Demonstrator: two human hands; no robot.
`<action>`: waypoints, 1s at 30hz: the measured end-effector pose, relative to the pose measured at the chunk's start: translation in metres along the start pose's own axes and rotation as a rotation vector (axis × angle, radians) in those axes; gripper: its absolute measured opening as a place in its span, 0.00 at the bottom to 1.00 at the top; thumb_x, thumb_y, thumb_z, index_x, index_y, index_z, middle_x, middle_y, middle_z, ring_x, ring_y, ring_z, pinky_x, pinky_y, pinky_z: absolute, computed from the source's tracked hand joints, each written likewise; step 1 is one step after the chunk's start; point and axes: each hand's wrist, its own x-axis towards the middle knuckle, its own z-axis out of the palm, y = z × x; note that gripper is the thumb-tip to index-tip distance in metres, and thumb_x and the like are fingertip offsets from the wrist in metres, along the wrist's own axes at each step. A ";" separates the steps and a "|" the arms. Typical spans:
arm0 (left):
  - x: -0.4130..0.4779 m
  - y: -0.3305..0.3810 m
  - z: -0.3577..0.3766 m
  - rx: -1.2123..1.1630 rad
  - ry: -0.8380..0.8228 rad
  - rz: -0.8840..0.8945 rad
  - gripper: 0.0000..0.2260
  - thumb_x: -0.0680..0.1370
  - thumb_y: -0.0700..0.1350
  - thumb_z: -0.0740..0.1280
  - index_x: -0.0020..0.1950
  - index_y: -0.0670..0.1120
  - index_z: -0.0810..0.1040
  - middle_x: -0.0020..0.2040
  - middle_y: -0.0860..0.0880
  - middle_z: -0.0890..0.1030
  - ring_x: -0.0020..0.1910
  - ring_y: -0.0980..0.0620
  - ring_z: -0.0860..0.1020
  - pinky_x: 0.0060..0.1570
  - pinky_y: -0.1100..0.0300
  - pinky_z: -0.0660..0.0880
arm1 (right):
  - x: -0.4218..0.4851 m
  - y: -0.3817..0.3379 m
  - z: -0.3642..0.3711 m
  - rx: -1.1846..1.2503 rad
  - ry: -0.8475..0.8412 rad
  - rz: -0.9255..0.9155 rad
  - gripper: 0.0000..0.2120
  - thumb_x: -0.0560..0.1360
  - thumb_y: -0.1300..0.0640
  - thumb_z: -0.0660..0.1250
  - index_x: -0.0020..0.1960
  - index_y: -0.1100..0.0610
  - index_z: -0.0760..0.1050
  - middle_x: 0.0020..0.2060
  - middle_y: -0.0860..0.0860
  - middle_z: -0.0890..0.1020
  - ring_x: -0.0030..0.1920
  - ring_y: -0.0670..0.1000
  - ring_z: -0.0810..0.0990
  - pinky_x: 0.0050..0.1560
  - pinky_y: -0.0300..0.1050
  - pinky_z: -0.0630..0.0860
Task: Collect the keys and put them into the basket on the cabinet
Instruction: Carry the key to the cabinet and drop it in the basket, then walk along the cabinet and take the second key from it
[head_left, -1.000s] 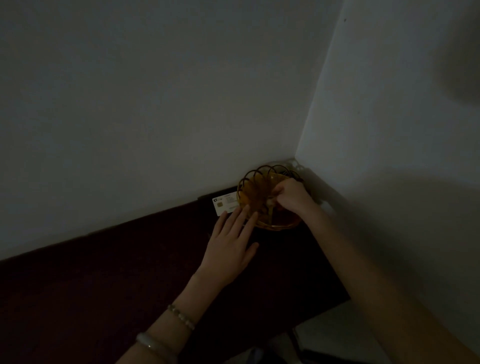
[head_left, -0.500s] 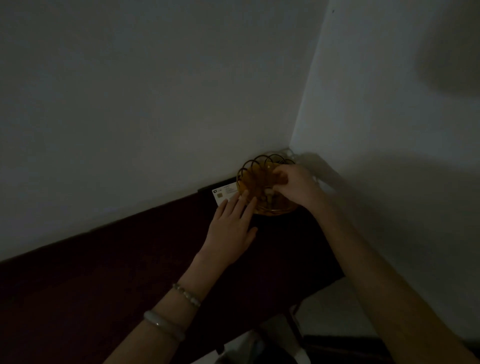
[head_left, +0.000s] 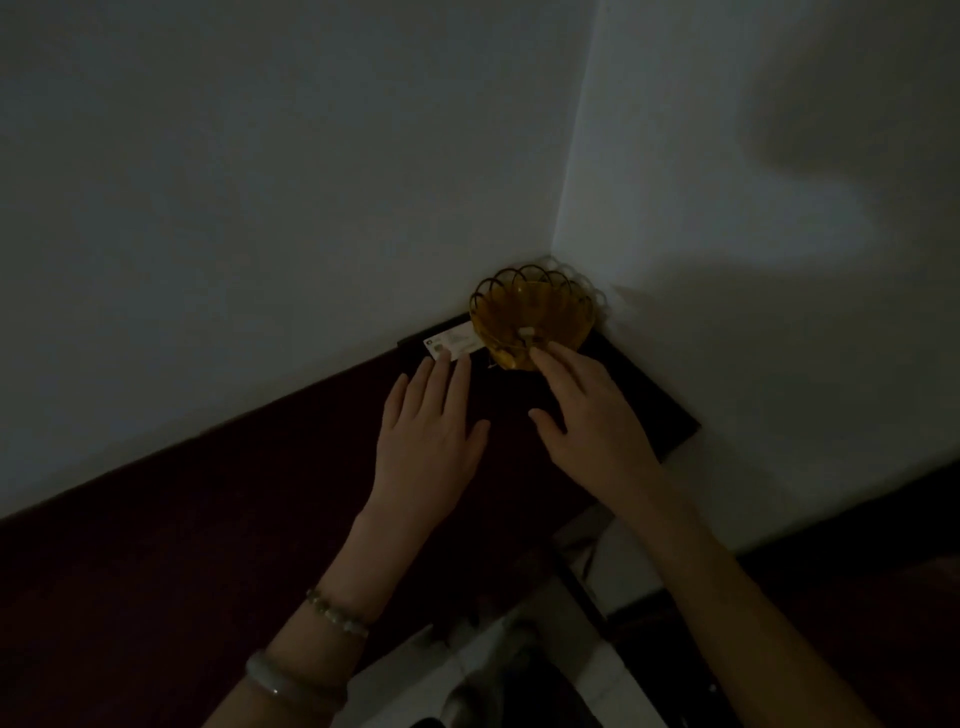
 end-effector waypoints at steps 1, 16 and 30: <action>-0.008 0.000 -0.003 -0.002 -0.002 0.001 0.29 0.75 0.50 0.66 0.71 0.39 0.62 0.70 0.39 0.69 0.69 0.41 0.66 0.67 0.44 0.62 | -0.008 -0.006 0.001 -0.005 -0.001 0.003 0.27 0.73 0.60 0.67 0.69 0.60 0.62 0.67 0.61 0.69 0.66 0.59 0.67 0.64 0.53 0.67; -0.136 0.021 -0.041 0.109 -0.005 -0.180 0.28 0.75 0.51 0.66 0.71 0.40 0.63 0.69 0.38 0.69 0.69 0.41 0.67 0.68 0.45 0.60 | -0.097 -0.066 -0.001 -0.135 -0.120 -0.186 0.29 0.73 0.57 0.67 0.70 0.57 0.60 0.70 0.60 0.65 0.69 0.58 0.63 0.66 0.53 0.62; -0.312 0.065 -0.095 0.271 0.031 -0.544 0.30 0.73 0.52 0.68 0.70 0.40 0.65 0.68 0.39 0.71 0.67 0.42 0.69 0.66 0.44 0.63 | -0.213 -0.144 -0.003 -0.056 -0.227 -0.548 0.31 0.72 0.55 0.68 0.71 0.57 0.57 0.70 0.60 0.65 0.70 0.57 0.63 0.67 0.48 0.59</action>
